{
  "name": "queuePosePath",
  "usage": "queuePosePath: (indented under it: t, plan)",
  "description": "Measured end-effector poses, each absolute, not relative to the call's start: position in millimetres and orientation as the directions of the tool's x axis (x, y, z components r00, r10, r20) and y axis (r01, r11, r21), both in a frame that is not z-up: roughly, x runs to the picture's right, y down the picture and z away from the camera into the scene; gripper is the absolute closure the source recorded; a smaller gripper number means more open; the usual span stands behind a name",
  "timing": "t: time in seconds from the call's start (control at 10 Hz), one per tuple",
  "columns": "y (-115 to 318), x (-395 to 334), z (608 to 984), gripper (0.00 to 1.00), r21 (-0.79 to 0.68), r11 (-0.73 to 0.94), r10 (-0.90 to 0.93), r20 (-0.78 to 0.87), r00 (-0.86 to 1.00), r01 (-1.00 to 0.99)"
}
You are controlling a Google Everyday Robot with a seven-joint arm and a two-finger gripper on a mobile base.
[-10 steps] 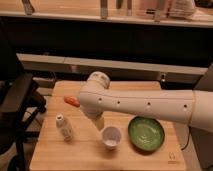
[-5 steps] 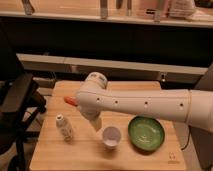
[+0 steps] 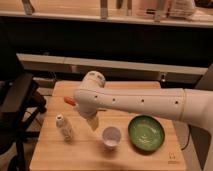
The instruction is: Knock the bottle over
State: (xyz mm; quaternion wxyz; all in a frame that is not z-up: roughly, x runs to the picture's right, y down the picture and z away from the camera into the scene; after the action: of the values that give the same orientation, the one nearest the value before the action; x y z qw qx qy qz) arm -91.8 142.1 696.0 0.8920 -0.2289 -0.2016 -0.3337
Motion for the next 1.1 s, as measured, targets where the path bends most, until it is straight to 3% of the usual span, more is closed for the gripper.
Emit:
queuePosePath:
  t: [0.4,0.9,1.1]
  plan:
    - [130.9,-101.4,700.6,0.46,-0.269,0.667,-0.5,0.529,0.685,0.695]
    - [124.5,-115.4,705.4,0.95,-0.261,0.653,-0.497,0.561,0.662,0.711]
    - [127.0,-130.6,705.9,0.98,-0.245,0.631,-0.506,0.589,0.63,0.736]
